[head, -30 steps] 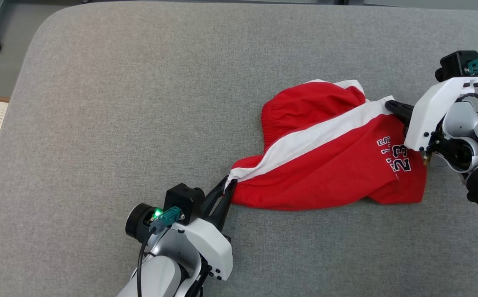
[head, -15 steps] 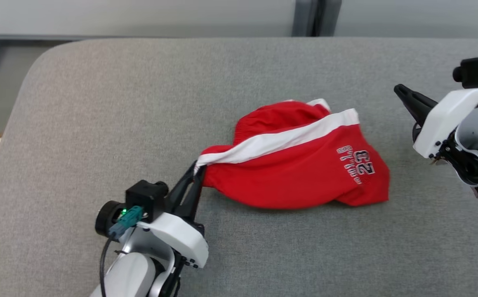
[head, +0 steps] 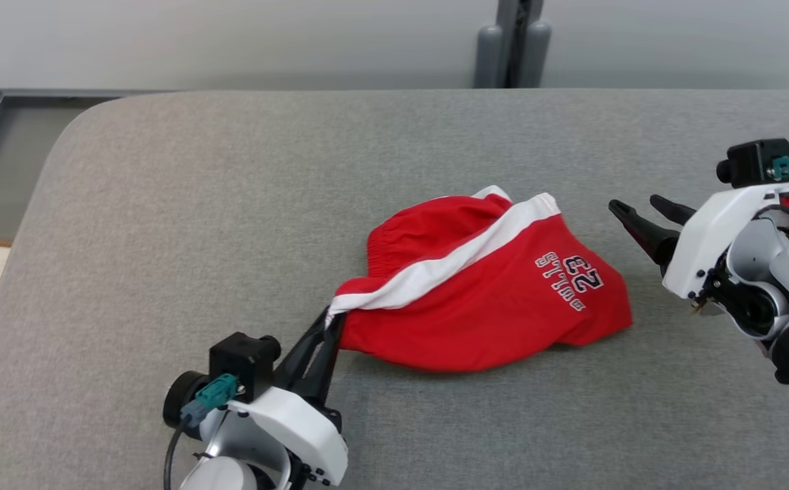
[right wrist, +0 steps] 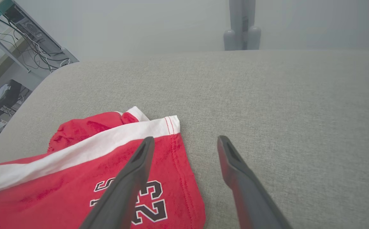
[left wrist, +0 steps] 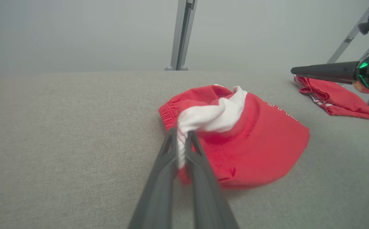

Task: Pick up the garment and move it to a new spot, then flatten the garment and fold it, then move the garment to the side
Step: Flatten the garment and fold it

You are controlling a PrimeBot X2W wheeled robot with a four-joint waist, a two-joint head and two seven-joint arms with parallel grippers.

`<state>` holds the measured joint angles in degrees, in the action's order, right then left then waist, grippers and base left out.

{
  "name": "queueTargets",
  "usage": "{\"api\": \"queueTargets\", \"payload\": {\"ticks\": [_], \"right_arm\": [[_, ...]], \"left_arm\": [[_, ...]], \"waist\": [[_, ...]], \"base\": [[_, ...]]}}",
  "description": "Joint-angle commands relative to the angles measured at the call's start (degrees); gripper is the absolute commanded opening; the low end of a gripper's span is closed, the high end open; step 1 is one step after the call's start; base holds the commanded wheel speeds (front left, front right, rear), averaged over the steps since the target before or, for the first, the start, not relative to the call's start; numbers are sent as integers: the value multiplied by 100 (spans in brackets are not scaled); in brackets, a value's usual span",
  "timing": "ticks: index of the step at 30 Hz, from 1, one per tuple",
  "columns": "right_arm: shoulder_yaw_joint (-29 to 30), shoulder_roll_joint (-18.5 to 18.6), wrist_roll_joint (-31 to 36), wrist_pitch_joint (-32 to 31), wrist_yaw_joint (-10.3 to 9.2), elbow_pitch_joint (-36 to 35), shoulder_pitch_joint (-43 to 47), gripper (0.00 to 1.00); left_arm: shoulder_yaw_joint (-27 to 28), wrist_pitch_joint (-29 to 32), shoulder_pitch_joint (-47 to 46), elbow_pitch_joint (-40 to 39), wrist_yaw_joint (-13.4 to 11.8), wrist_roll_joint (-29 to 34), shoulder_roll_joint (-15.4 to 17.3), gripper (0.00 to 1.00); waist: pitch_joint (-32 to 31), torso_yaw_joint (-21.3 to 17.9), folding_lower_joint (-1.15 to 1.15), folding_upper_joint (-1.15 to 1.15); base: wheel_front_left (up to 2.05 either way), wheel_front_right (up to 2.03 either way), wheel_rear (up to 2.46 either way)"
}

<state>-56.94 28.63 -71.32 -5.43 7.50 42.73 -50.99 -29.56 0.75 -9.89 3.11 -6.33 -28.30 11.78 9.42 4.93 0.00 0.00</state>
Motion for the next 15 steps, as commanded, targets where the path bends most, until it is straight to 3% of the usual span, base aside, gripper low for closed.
{"api": "queueTargets", "payload": {"ticks": [1, 15], "right_arm": [[-45, -39, 25, -50, -2, 80, -114, 100], [-523, -298, -3, -635, -2, 1147, -841, 100]], "left_arm": [[-30, 5, -62, -26, 23, 0, -18, 0], [-384, -222, -430, 319, 225, 7, -445, 0]], "waist": [[128, 145, 0, 0], [676, 943, 0, 0]], "base": [[0, 0, 0], [0, 0, 0]]}}
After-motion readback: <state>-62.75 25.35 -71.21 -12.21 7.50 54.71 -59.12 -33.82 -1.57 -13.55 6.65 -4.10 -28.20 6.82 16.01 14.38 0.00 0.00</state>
